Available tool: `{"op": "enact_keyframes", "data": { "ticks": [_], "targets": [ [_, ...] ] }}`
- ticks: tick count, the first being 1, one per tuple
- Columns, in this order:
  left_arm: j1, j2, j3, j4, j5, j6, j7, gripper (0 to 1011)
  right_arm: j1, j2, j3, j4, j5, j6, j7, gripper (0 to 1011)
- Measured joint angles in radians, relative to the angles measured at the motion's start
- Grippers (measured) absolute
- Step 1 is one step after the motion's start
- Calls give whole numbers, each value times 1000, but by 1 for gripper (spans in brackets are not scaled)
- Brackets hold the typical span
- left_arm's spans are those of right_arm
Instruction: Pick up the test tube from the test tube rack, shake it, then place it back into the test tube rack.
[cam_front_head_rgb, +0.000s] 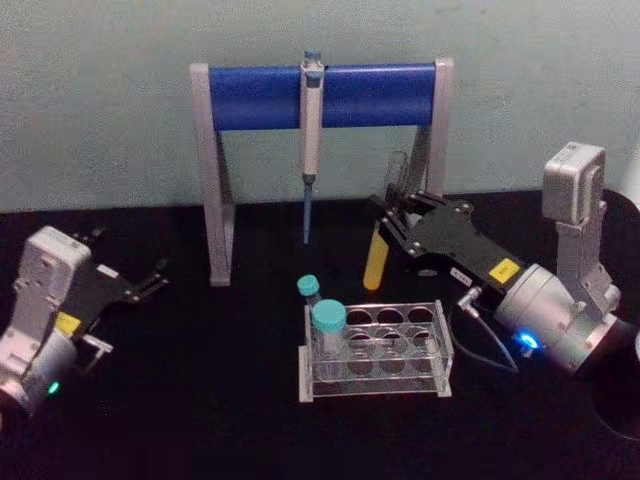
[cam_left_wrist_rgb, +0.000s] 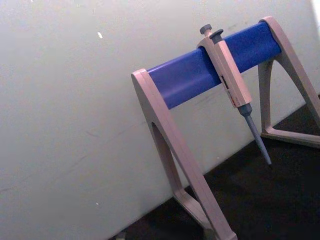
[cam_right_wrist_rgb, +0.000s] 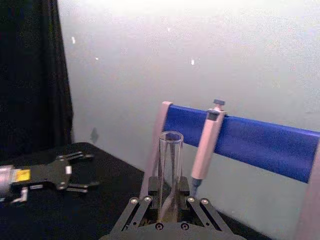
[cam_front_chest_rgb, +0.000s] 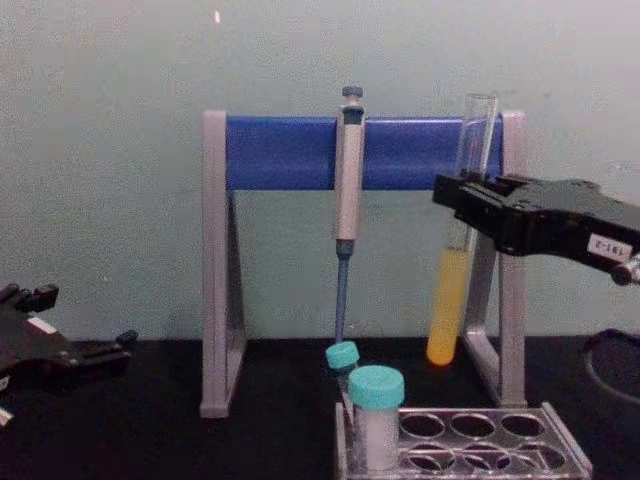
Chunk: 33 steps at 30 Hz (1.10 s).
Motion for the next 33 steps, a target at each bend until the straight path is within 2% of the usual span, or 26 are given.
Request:
{"op": "enact_keyframes", "data": {
  "ticks": [10,20,26,33],
  "targets": [
    [0,0,0,0,0,0,0,1001,-4,-5,13,5,-31,-3,-23,234],
    [0,0,0,0,0,0,0,1001,-31,9,35,-24,-92,-3,-55,234],
    [0,0,0,0,0,0,0,1001,-70,32,63,-68,-114,25,-65,234],
    [0,0,0,0,0,0,0,1001,-111,55,80,-117,-107,67,-51,234]
  ]
}}
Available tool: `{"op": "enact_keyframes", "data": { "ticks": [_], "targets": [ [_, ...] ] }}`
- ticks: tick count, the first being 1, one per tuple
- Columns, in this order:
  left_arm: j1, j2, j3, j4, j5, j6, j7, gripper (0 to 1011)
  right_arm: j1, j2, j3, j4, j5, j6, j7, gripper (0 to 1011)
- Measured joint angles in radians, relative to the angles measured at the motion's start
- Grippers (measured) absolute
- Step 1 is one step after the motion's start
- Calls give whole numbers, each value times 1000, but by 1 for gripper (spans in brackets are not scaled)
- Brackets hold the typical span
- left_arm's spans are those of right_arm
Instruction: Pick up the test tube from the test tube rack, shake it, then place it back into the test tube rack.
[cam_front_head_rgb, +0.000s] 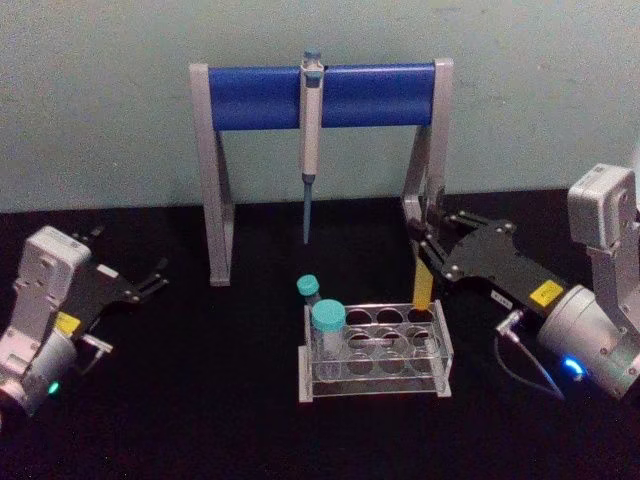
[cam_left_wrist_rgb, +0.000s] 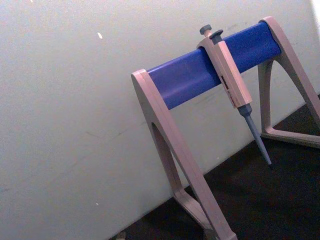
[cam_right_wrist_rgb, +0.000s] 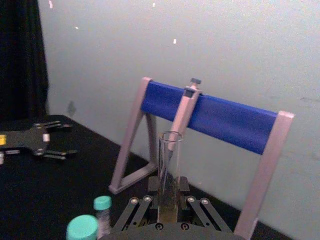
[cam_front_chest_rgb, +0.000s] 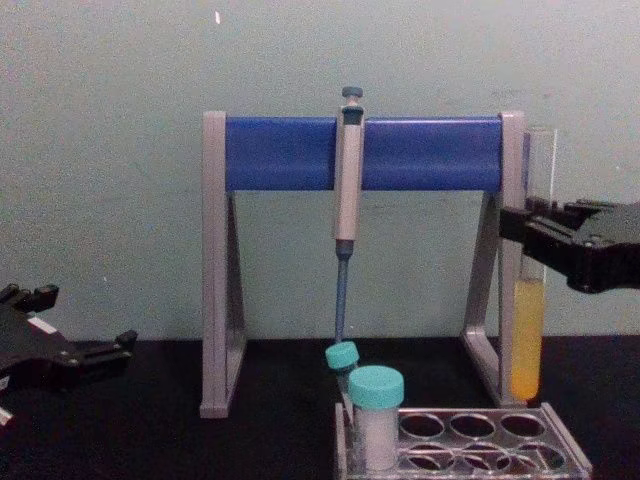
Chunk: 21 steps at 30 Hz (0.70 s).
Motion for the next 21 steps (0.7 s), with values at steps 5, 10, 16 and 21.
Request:
{"op": "enact_keyframes", "data": {
  "ticks": [5,10,16,21],
  "targets": [
    [0,0,0,0,0,0,0,1001,-23,10,-1,-33,44,16,38,234],
    [0,0,0,0,0,0,0,1001,-16,4,-27,-31,90,20,73,234],
    [0,0,0,0,0,0,0,1001,15,-22,-54,8,125,-11,94,234],
    [0,0,0,0,0,0,0,1001,54,-54,-65,60,131,-63,85,234]
  ]
}}
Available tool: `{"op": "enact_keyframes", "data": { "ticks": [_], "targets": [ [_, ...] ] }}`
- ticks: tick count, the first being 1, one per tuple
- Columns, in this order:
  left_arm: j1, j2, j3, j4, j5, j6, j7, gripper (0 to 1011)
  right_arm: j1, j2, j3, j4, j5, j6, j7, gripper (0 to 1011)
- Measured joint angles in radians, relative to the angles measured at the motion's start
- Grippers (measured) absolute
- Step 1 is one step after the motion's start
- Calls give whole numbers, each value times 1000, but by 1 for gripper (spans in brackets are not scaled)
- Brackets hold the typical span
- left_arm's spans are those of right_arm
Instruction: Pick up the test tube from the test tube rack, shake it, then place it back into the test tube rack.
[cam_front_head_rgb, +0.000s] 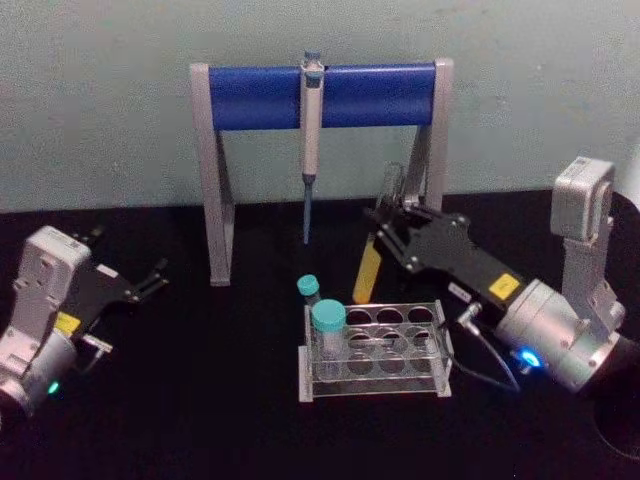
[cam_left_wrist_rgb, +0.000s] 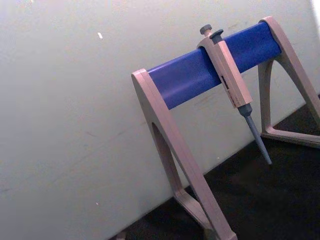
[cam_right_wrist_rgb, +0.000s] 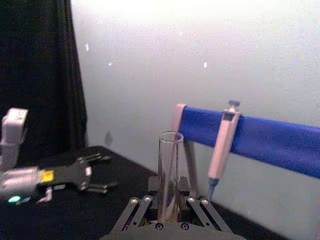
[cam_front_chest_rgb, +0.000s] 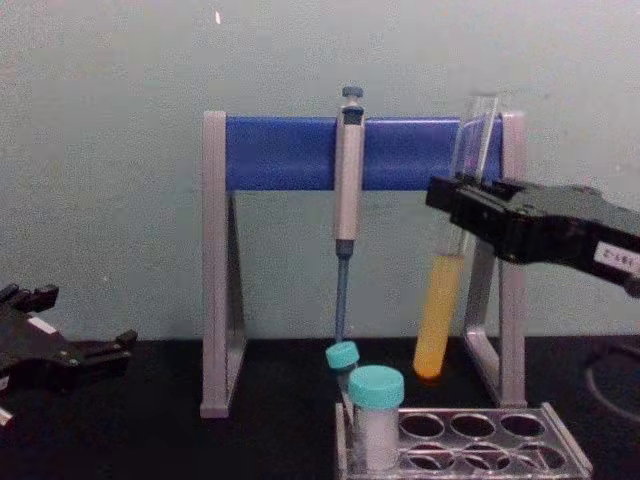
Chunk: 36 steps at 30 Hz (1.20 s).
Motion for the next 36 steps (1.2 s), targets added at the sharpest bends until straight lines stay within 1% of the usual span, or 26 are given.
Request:
{"op": "enact_keyframes", "data": {
  "ticks": [2,4,8,12,18,28,36],
  "targets": [
    [0,0,0,0,0,0,0,1001,10,-8,0,14,-3,-15,-8,234],
    [0,0,0,0,0,0,0,1001,25,-19,0,38,-22,-36,-28,234],
    [0,0,0,0,0,0,0,1001,34,-26,5,55,-46,-45,-53,234],
    [0,0,0,0,0,0,0,1001,35,-30,16,63,-58,-46,-66,234],
    [0,0,0,0,0,0,0,1001,29,-32,29,63,-64,-42,-70,234],
    [0,0,0,0,0,0,0,1001,20,-30,40,53,-74,-36,-70,234],
    [0,0,0,0,0,0,0,1001,-4,-10,63,23,-89,-24,-83,234]
  ]
}}
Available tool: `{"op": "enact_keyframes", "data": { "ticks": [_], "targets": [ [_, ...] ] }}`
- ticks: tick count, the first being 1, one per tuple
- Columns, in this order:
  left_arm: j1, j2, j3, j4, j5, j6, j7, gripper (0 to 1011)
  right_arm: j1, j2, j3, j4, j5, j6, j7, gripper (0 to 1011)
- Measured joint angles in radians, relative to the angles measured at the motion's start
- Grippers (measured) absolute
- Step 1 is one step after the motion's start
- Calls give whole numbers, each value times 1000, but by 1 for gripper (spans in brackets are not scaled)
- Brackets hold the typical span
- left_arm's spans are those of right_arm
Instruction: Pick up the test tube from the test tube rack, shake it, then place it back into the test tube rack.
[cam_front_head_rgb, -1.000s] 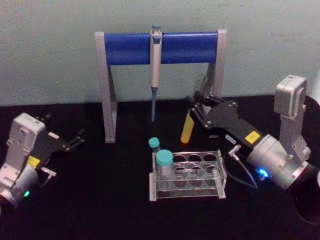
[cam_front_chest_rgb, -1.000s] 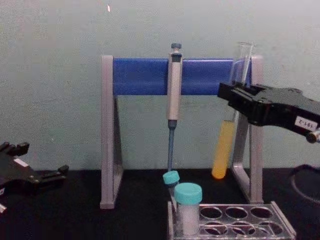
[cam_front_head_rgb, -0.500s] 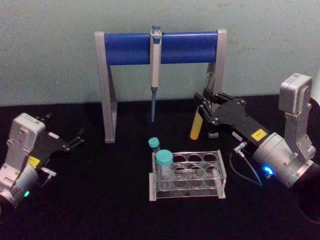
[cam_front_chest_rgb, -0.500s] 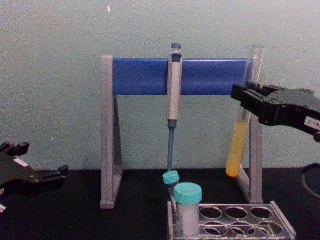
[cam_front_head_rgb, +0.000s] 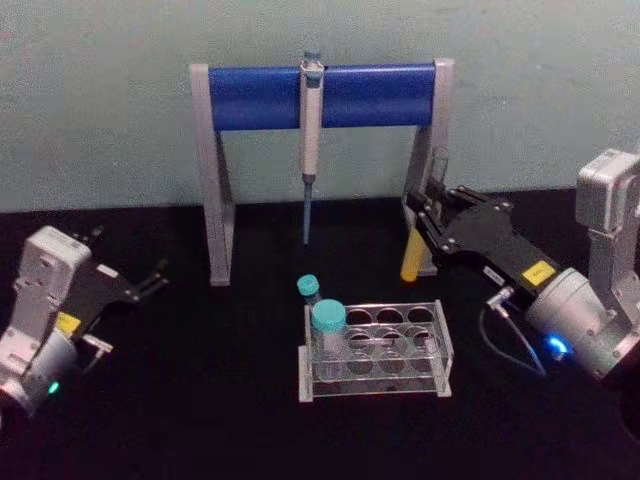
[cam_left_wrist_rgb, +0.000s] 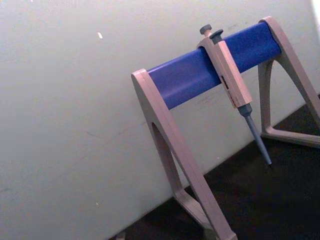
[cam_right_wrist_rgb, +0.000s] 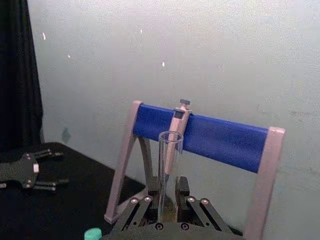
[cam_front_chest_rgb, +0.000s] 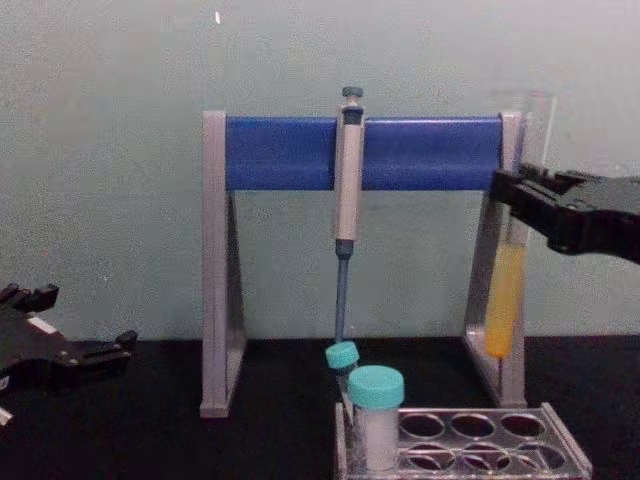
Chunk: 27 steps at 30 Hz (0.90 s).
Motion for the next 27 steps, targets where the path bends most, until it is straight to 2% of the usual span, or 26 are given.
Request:
{"op": "enact_keyframes", "data": {
  "ticks": [8,14,20,27],
  "targets": [
    [0,0,0,0,0,0,0,1001,-54,45,16,-70,-17,49,-6,234],
    [0,0,0,0,0,0,0,1001,-96,77,12,-125,-13,80,21,234],
    [0,0,0,0,0,0,0,1001,-94,78,-10,-130,24,85,59,234],
    [0,0,0,0,0,0,0,1001,-44,46,-47,-75,63,58,82,234]
  ]
}}
